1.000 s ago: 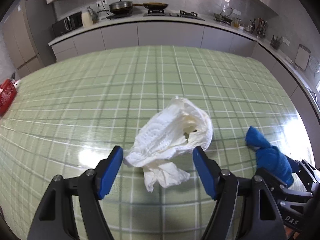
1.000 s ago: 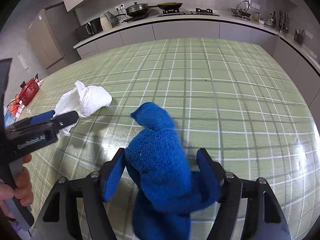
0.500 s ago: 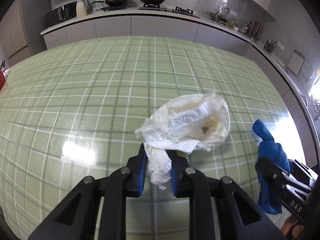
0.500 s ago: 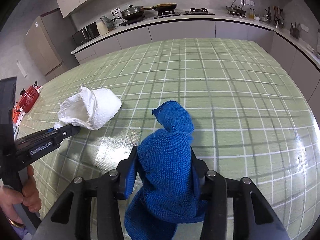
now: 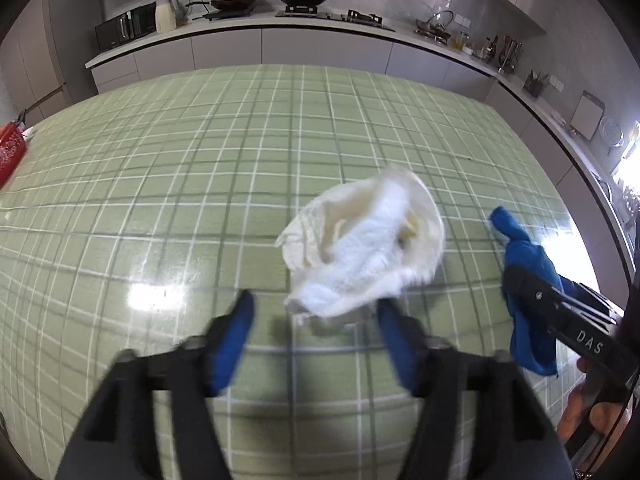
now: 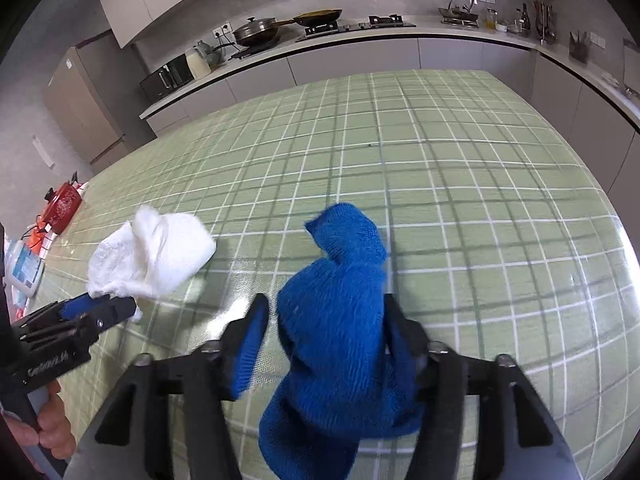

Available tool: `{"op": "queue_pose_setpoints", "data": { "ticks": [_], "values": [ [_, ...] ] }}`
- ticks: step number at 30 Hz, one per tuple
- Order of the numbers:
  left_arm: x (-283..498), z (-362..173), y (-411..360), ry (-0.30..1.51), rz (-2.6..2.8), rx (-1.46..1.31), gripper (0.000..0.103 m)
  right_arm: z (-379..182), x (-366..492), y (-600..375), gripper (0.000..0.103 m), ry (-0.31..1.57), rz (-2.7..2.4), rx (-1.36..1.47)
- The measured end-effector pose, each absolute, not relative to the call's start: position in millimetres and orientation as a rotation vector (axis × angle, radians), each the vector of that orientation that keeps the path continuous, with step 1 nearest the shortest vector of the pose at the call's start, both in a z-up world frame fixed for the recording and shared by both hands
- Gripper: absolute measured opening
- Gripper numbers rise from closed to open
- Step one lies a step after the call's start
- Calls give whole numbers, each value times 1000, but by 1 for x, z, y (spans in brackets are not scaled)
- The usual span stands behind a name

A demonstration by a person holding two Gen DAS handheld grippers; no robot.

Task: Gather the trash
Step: 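Lift the tissue and blue towel and carry both over the black bucket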

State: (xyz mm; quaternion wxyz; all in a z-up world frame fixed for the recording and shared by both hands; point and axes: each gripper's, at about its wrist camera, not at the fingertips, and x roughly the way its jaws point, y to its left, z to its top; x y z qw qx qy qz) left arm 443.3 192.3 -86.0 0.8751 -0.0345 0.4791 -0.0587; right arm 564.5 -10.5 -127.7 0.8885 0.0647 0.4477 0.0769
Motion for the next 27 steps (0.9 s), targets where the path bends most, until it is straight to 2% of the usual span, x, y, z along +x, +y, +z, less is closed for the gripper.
{"op": "queue_pose_setpoints", "data": {
  "ticks": [5, 13, 14, 16, 23, 24, 25, 27],
  "values": [
    [436, -77, 195, 976, -135, -80, 74, -122, 555, -9, 69, 908, 157, 128],
    [476, -83, 182, 937, -133, -57, 73, -119, 543, -23, 69, 900, 115, 168],
    [481, -87, 182, 947, -151, -61, 59, -120, 544, -23, 69, 904, 113, 169],
    [487, -93, 182, 984, -179, -81, 41, -121, 545, -21, 69, 910, 106, 163],
    [482, -95, 186, 989, -179, -114, 18, -131, 552, -13, 69, 945, 91, 147],
    [473, -95, 192, 985, -178, -126, 17, -130, 552, -12, 67, 944, 91, 140],
    [469, -93, 196, 977, -175, -138, 16, -130, 553, -10, 56, 945, 97, 140],
    [466, -87, 199, 959, -173, -148, 16, -130, 553, -9, 46, 946, 105, 136]
  ]
}}
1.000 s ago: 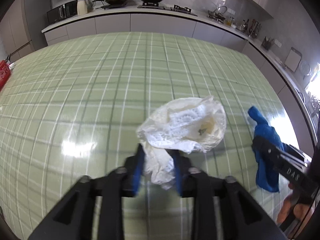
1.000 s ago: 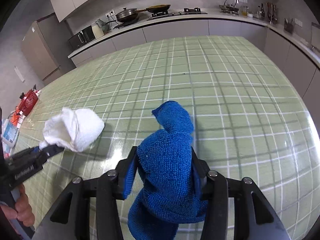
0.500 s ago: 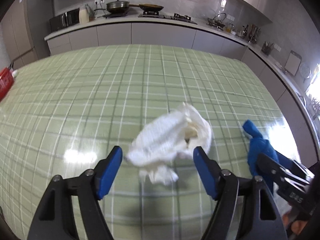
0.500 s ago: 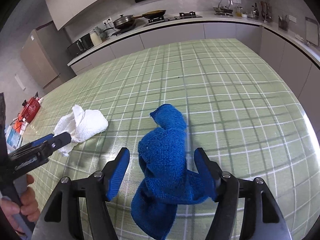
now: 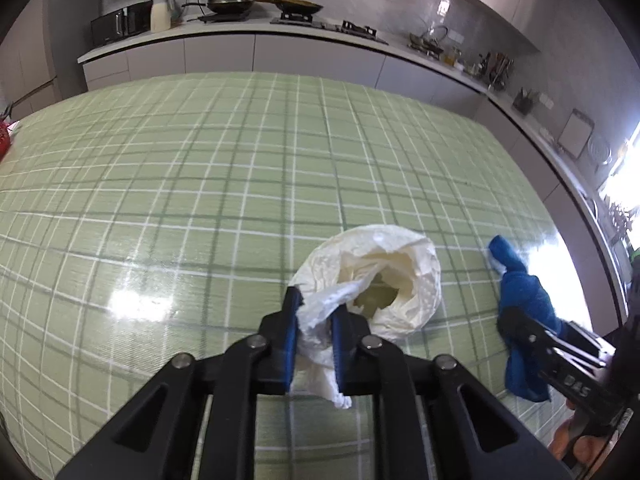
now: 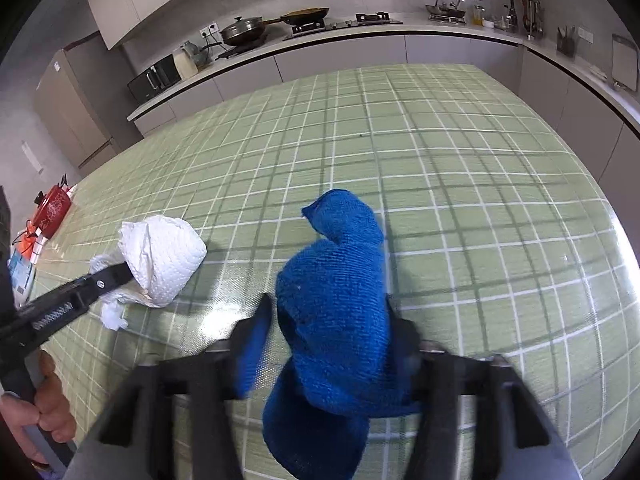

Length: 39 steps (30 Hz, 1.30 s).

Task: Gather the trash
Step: 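Lift the tissue and blue towel and carry both over the black bucket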

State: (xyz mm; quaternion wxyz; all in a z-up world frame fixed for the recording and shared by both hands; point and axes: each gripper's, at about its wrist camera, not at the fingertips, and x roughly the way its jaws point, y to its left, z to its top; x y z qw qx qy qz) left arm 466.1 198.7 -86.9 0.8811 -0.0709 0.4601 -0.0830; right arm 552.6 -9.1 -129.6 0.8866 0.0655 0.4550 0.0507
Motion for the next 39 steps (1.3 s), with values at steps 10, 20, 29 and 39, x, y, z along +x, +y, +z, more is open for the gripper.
{"op": "queue_pose_setpoints", "data": {
  "ticks": [10, 20, 29, 39],
  "values": [
    [442, -62, 196, 893, -167, -176, 15, -107, 541, -17, 39, 882, 144, 148],
    [417, -51, 160, 847, -95, -190, 15, -85, 512, -45, 39, 837, 225, 118],
    [384, -40, 138, 822, -113, -162, 15, -70, 470, -69, 39, 794, 224, 140],
    [335, -53, 125, 830, -195, -174, 15, -72, 394, -83, 39, 814, 137, 139]
  ]
}}
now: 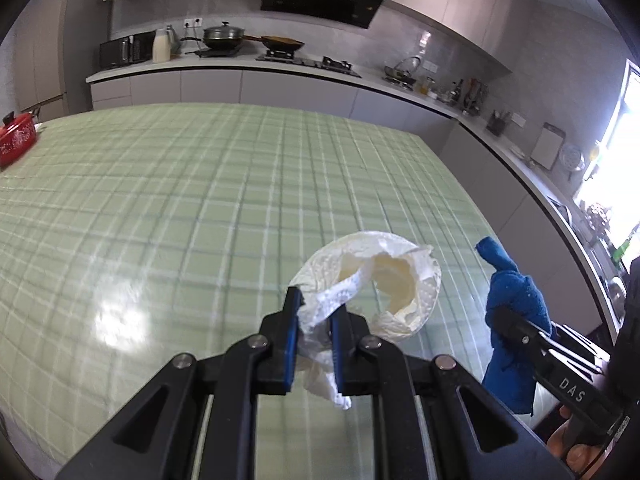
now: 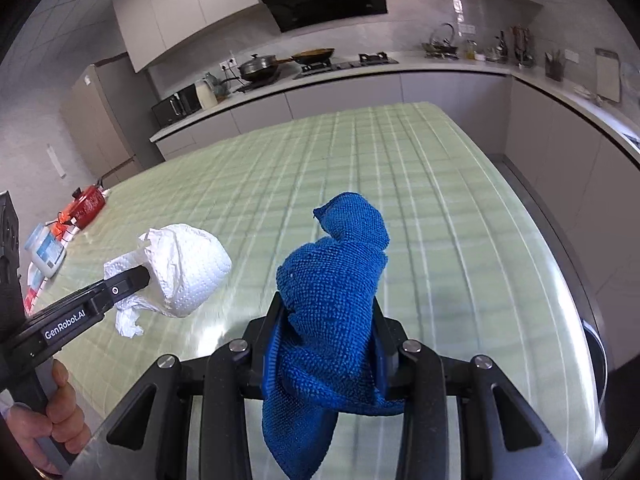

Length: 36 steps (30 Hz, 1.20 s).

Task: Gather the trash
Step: 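Lift the tissue and blue towel and carry both over the black bucket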

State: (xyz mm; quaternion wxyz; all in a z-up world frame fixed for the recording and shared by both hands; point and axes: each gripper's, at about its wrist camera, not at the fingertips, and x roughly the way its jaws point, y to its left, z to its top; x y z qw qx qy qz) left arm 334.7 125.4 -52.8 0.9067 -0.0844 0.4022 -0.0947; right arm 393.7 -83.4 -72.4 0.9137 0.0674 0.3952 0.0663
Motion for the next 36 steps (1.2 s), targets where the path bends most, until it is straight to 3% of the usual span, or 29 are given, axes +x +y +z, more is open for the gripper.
{"op": "queue_pose_setpoints", "data": {
  "ticks": [13, 36],
  "values": [
    [290, -34, 55, 809, -288, -143, 15, -52, 325, -145, 39, 792, 90, 176],
    [256, -66, -240, 890, -320, -98, 15, -70, 259, -494, 39, 832, 55, 188]
  ]
}}
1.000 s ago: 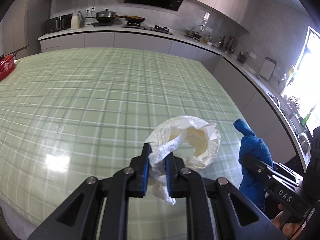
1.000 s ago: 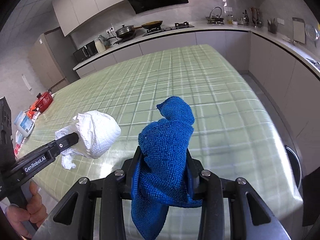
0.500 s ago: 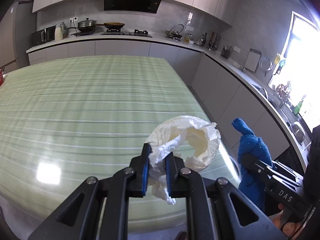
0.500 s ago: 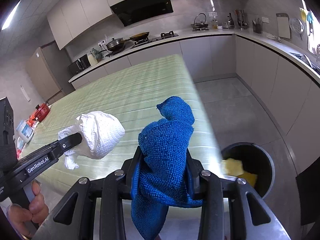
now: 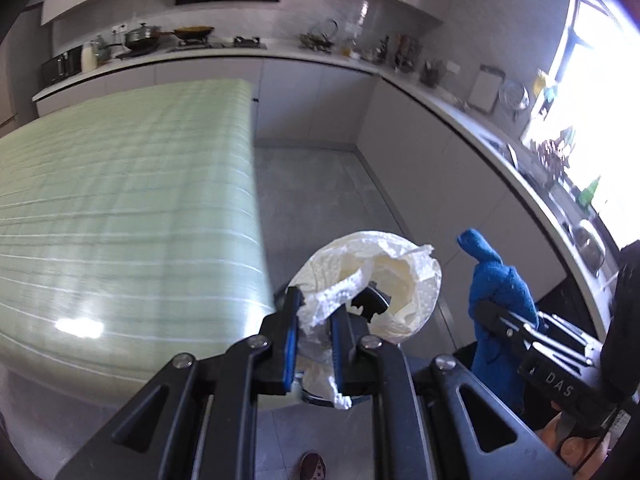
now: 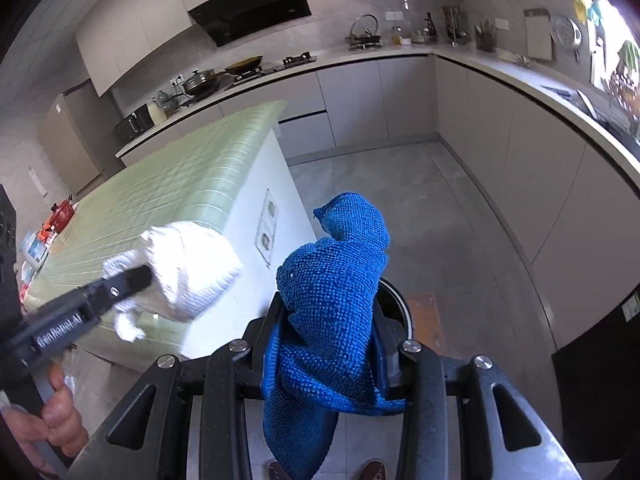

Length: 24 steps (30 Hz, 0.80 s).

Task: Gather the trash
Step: 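Lift the tissue and blue towel and carry both over the black bucket, then open both grippers to drop the tissue and towel into the bucket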

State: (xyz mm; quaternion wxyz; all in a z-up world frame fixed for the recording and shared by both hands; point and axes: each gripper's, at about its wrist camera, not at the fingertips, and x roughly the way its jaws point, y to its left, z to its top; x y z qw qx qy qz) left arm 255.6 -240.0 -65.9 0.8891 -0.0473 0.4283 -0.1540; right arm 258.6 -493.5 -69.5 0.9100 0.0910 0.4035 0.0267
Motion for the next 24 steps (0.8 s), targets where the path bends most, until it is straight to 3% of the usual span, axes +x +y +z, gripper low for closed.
{"op": "queue_pose_setpoints", "data": {
  "ticks": [12, 15, 16, 18, 19, 20, 24],
  "values": [
    [269, -140, -291, 974, -198, 84, 17, -134, 310, -506, 39, 874, 179, 153],
    [274, -153, -300, 958, -180, 125, 22, -157, 327, -504, 45, 901, 238, 124],
    [276, -159, -306, 959, -181, 147, 29, -165, 331, -503, 56, 911, 251, 119],
    [280, -170, -314, 954, -162, 174, 53, -181, 346, -506, 72, 916, 265, 111],
    [282, -176, -319, 942, -134, 207, 68, -188, 351, -509, 72, 910, 263, 108],
    [283, -181, -322, 925, -114, 233, 73, -194, 357, -513, 72, 915, 257, 104],
    [287, -179, -321, 931, -117, 209, 73, -186, 352, -534, 72, 867, 217, 136]
  ]
}}
